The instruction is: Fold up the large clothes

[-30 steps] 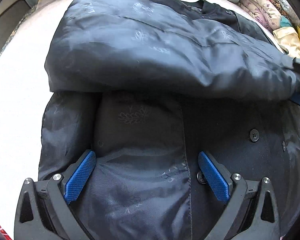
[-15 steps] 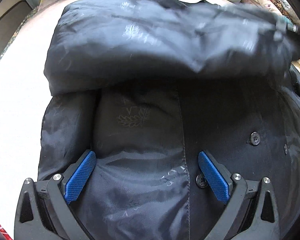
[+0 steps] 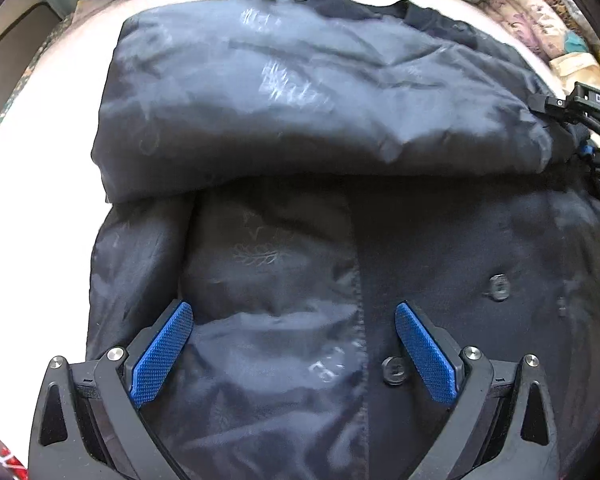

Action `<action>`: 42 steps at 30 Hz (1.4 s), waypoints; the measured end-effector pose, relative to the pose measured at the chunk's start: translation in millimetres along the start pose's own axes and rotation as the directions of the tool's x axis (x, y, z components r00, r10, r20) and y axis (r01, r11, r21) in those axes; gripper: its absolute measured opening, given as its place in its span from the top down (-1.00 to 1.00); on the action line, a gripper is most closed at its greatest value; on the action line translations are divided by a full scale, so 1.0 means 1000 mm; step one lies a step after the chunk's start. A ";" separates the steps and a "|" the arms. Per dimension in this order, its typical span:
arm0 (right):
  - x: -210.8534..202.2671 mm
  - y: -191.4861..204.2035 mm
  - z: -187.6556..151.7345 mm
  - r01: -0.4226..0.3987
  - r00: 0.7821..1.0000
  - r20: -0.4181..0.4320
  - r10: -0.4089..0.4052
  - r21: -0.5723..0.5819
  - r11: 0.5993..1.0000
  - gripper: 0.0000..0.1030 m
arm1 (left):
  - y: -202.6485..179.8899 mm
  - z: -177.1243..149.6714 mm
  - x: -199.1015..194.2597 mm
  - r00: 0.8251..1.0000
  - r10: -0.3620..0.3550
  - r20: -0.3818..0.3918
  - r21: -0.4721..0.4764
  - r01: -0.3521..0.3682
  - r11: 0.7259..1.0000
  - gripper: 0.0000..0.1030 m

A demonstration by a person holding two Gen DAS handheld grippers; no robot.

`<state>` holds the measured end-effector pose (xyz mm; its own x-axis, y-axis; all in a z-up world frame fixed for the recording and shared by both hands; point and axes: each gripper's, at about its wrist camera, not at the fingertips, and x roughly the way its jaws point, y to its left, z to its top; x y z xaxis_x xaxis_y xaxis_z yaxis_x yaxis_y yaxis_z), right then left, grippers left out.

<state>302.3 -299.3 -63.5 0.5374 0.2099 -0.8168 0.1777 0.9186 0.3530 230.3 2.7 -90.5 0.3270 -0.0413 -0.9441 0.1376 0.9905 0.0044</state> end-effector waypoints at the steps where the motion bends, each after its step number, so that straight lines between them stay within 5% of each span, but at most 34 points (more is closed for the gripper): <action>1: -0.007 0.000 0.000 0.015 1.000 0.013 -0.015 -0.003 1.000 -0.17 | 0.000 0.004 -0.006 1.000 -0.010 0.011 0.004 0.010 1.000 -0.95; 7: -0.042 0.023 -0.004 0.103 0.989 0.112 -0.093 -0.083 0.991 -0.13 | 0.022 0.037 -0.053 0.976 0.038 0.214 -0.046 -0.029 0.999 -0.94; 11: -0.051 0.034 -0.007 0.156 0.977 0.162 -0.137 -0.111 0.982 0.36 | 0.051 0.058 -0.051 0.963 0.059 0.264 -0.145 -0.021 0.989 -0.83; 14: -0.058 0.032 -0.004 0.212 0.958 0.219 -0.187 -0.096 0.973 0.37 | 0.062 0.065 -0.040 0.968 0.034 0.250 -0.175 0.010 0.985 -0.73; 18: -0.059 0.034 -0.007 0.168 0.967 0.214 -0.137 -0.134 0.977 0.37 | 0.055 0.064 -0.026 0.973 0.043 0.225 -0.144 -0.011 0.989 -0.63; 23: -0.028 0.042 -0.020 0.067 0.996 0.069 -0.055 -0.189 0.980 0.64 | 0.048 0.056 -0.010 0.974 0.081 0.210 -0.123 -0.056 0.991 -0.63; 30: 0.019 0.039 -0.031 0.139 0.990 0.009 -0.142 -0.267 0.954 0.65 | 0.050 0.056 0.019 0.974 0.119 0.192 -0.103 -0.100 0.990 -0.73; 42: 0.044 0.029 -0.032 0.110 0.992 0.085 -0.091 -0.263 0.959 0.65 | 0.071 0.063 0.051 0.977 0.061 0.203 -0.163 -0.028 0.986 -0.96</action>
<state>304.2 -252.4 -103.7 0.5872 0.0967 -0.8037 0.0129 0.9916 0.1287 315.5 62.2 -118.0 0.5181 -0.0063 -0.8553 -0.0255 0.9994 -0.0228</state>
